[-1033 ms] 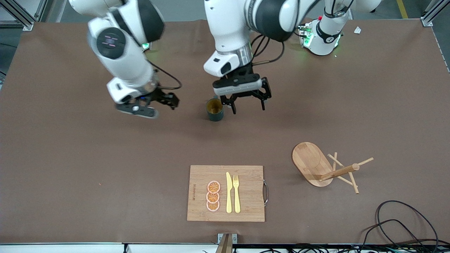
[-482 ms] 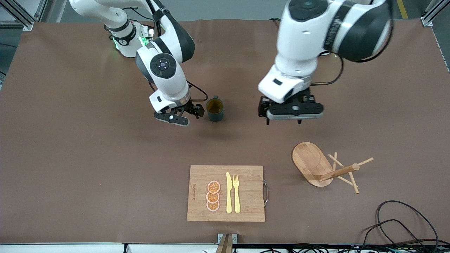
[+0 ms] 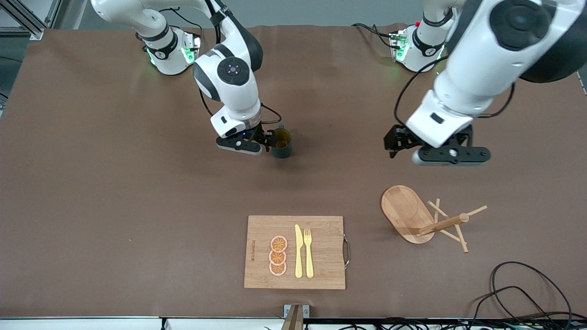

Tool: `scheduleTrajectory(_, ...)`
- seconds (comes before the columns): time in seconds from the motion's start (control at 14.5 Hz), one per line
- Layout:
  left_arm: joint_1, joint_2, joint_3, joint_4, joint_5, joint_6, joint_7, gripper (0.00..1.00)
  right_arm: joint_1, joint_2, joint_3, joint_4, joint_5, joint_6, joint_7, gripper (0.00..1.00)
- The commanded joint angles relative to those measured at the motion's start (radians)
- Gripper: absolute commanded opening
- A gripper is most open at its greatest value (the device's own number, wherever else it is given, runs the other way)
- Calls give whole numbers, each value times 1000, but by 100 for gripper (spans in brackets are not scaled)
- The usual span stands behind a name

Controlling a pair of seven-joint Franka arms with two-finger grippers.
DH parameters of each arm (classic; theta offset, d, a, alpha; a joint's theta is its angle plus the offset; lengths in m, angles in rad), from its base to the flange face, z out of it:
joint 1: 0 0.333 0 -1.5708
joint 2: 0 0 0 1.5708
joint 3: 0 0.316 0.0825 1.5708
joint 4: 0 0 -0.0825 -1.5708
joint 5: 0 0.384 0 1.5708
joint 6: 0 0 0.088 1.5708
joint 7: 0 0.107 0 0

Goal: Transfer cup from left to right arm and place
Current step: 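Lower the right gripper and grasp the mug's rim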

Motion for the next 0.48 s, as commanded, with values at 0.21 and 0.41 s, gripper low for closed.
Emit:
scheduleTrajectory(0.21, -10, -97, 163, -98, -80, -77, 245, 100, 59, -30, -10, -110, -29, 102, 93, 100)
scheduleTrajectory(0.41, -29, -143, 231, -147, -94, -85, 299, 100, 76, -30, -11, -200, -31, 248, 119, 100)
